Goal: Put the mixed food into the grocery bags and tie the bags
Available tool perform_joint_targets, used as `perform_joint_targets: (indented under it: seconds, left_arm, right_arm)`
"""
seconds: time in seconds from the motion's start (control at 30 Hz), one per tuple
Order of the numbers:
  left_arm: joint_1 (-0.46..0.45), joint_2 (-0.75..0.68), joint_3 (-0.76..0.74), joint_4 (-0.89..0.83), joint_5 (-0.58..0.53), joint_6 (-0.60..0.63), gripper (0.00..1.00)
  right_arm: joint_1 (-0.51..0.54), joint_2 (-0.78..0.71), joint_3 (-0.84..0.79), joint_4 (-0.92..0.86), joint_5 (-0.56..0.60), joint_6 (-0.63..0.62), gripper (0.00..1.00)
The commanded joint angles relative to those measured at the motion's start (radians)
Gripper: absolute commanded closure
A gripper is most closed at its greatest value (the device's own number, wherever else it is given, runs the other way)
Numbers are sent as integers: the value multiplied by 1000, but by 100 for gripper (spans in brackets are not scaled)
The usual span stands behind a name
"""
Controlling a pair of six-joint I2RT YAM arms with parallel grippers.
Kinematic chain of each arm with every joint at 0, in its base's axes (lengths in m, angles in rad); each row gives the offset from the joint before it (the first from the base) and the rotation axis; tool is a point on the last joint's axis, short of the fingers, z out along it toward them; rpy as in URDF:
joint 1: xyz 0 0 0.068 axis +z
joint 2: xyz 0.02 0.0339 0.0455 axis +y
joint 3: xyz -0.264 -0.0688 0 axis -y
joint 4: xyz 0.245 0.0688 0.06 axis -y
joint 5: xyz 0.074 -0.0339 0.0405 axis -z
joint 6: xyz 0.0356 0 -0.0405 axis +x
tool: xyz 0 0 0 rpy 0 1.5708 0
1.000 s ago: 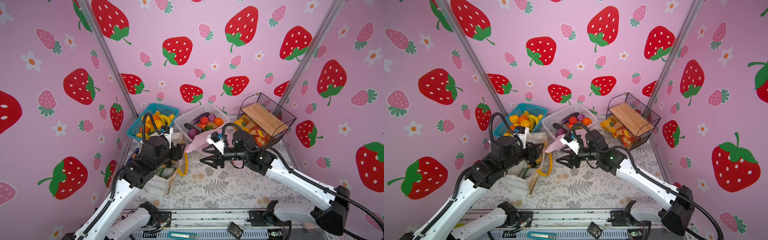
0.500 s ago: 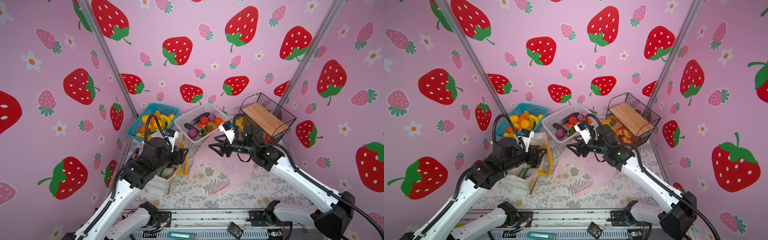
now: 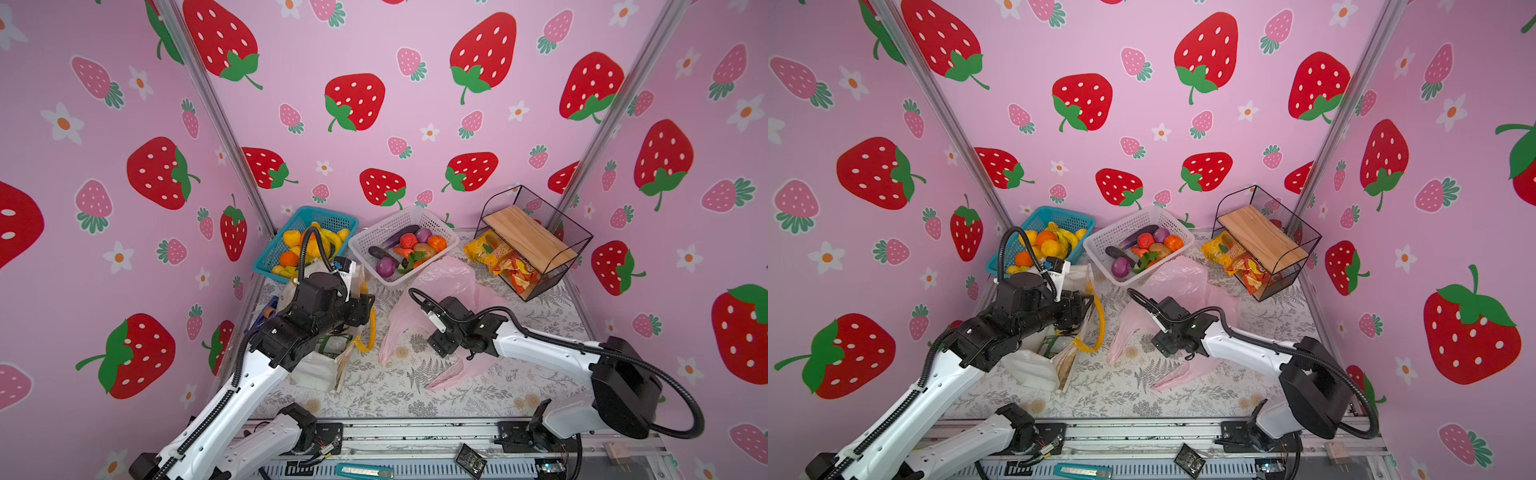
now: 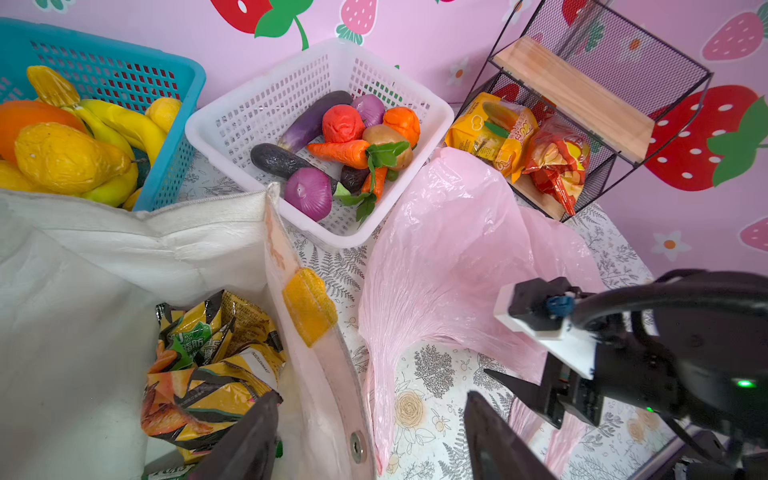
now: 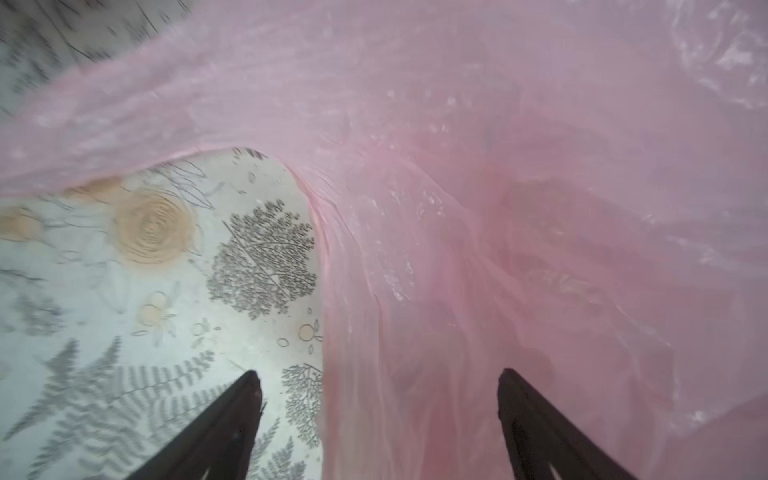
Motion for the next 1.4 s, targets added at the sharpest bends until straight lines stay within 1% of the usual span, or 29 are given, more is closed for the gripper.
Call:
perform_joint_targets:
  seconds: [0.0, 0.1, 0.17, 0.23, 0.3, 0.43, 0.5, 0.53, 0.57, 0.63, 0.67, 0.7, 0.77, 0.8, 0.83, 0.93, 1.03, 1.1, 1.2, 1.37]
  left_arm:
    - [-2, -3, -1, 1, -27, -12, 28]
    - [-2, -10, -8, 2, -29, -17, 28]
    - [-2, -12, -9, 1, -30, -22, 28]
    - [-2, -12, -9, -2, -31, -21, 28]
    - [-2, -14, -8, -1, -30, -23, 28]
    - [-3, -14, -12, 14, -13, -26, 28]
    - [-2, -12, -15, 30, 17, -29, 28]
    - [-2, -12, -19, 44, 39, -28, 28]
    - [-5, -13, -28, 64, 67, -29, 29]
    - [-23, -15, -55, 122, 110, -33, 29]
    - [-42, -14, -69, 158, 119, -32, 29]
    - [-74, -11, -82, 195, 118, -20, 29]
    - [-153, -3, -103, 266, 86, 32, 28]
    - [-200, 4, -109, 301, 59, 65, 28]
    - [-237, 11, -114, 328, 30, 98, 27]
    - [-347, 54, -126, 420, -53, 207, 23]
    - [-422, 134, -96, 456, -130, 266, 17]
    - [-471, 196, -54, 455, -193, 283, 15]
    - [-532, 273, -12, 460, -259, 305, 11]
    - [-573, 383, 12, 465, -351, 293, 8]
  right_arm:
    - [17, 52, -3, 47, 150, -29, 8]
    - [17, 93, 1, 60, 188, -42, 9]
    - [17, 113, 10, 62, 223, -44, 15]
    - [17, 117, 17, 59, 256, -36, 32]
    - [17, 103, 14, 69, 285, -31, 54]
    - [6, 74, 5, 84, 332, -24, 80]
    - [-22, 46, 4, 75, 312, -9, 96]
    - [-41, 24, 5, 69, 281, 2, 100]
    - [-68, -6, 5, 64, 223, 17, 100]
    - [-145, -88, -4, 69, 58, 50, 100]
    - [-198, -134, -8, 75, -66, 75, 100]
    - [-257, -179, -17, 90, -203, 104, 100]
    - [-359, -242, -32, 115, -418, 161, 100]
    - [-404, -261, -32, 112, -491, 182, 100]
    - [-435, -273, -31, 105, -536, 194, 100]
    - [-507, -298, -31, 93, -624, 224, 100]
    - [-547, -312, -41, 104, -678, 253, 100]
    - [-556, -315, -45, 110, -685, 259, 100]
    - [-561, -313, -49, 120, -695, 265, 100]
    - [-569, -314, -54, 135, -709, 275, 100]
